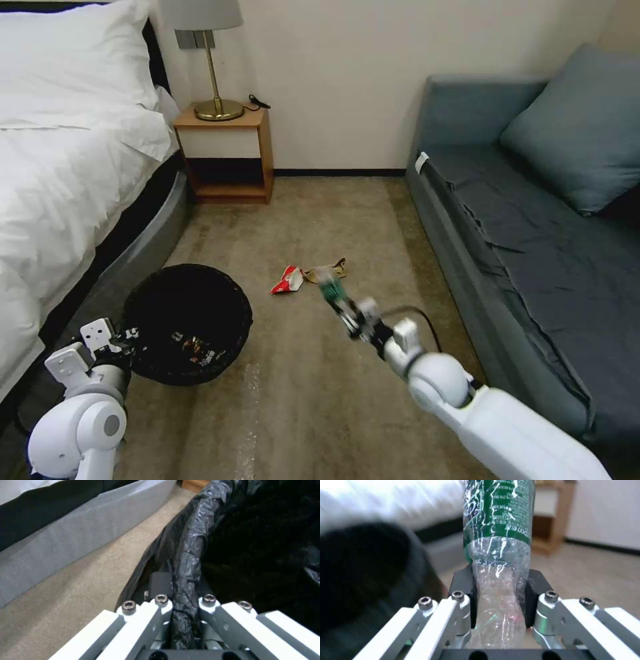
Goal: Pick up the trash bin, then pick up the garbage on the floor and place it into the trash bin.
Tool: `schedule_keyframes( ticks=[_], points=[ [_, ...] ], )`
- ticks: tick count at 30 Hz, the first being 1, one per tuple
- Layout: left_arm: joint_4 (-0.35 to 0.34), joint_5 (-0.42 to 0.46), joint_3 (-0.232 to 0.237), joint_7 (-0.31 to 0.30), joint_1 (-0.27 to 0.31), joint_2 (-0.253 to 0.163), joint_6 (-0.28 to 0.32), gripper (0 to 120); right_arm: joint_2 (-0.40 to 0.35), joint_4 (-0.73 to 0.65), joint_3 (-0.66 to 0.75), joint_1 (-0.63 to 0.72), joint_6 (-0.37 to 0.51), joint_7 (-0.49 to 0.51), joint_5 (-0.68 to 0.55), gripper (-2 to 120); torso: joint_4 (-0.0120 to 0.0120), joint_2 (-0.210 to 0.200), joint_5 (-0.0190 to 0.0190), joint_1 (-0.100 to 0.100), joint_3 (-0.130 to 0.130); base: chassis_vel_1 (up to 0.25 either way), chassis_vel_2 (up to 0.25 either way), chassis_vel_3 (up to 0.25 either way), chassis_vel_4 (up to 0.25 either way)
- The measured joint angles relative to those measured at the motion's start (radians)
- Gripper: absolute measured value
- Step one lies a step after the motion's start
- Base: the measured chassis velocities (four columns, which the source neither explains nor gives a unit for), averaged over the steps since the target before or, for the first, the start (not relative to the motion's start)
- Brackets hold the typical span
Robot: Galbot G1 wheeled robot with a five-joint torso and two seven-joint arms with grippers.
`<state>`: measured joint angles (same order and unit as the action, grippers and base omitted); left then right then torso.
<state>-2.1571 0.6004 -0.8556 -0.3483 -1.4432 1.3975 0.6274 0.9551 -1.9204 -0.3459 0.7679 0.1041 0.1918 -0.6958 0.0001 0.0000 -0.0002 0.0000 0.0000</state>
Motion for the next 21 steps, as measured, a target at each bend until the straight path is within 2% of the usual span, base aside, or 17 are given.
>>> schedule_keyframes(
  ticks=[2,5,8,9,12,17,21],
  points=[
    [-0.007,-0.004,0.005,0.000,-0.002,0.003,0.001,3,0.048,-0.016,-0.095,-0.071,-0.003,0.059,-0.040,23,-0.0001,0.000,-0.0003,0.000,0.000,0.000,0.000,0.000,0.000],
    [-0.010,-0.006,0.007,0.000,-0.003,0.004,0.003,3,0.087,-0.010,-0.155,-0.110,-0.006,0.084,-0.062,23,0.0000,0.000,0.0001,0.000,0.000,0.000,0.000,0.000,0.000],
    [-0.019,-0.010,0.008,-0.001,-0.009,0.008,0.004,3,0.210,0.056,-0.292,-0.191,-0.020,0.126,-0.095,23,0.0001,0.000,0.0001,0.000,0.000,0.000,0.000,0.000,0.000],
    [-0.019,-0.010,0.008,-0.001,-0.009,0.008,0.004,3,0.210,0.056,-0.292,-0.191,-0.020,0.126,-0.095,23,0.0001,0.000,0.0001,0.000,0.000,0.000,0.000,0.000,0.000],
    [-0.023,-0.014,0.010,-0.001,-0.013,0.013,0.004,3,0.297,0.134,-0.369,-0.229,-0.028,0.150,-0.099,23,0.0002,0.000,0.0000,0.000,0.000,0.000,0.000,0.000,0.000],
    [-0.029,-0.017,0.010,-0.001,-0.012,0.018,0.005,3,0.337,0.193,-0.418,-0.254,-0.009,0.166,-0.098,23,0.0001,0.000,0.0000,0.000,0.000,0.000,0.000,0.000,0.000],
    [-0.031,-0.018,0.011,-0.001,-0.010,0.022,0.006,3,0.324,0.206,-0.439,-0.253,0.024,0.166,-0.082,23,-0.0001,0.000,0.0000,0.000,0.000,0.000,0.000,0.000,0.000]
  ],
)
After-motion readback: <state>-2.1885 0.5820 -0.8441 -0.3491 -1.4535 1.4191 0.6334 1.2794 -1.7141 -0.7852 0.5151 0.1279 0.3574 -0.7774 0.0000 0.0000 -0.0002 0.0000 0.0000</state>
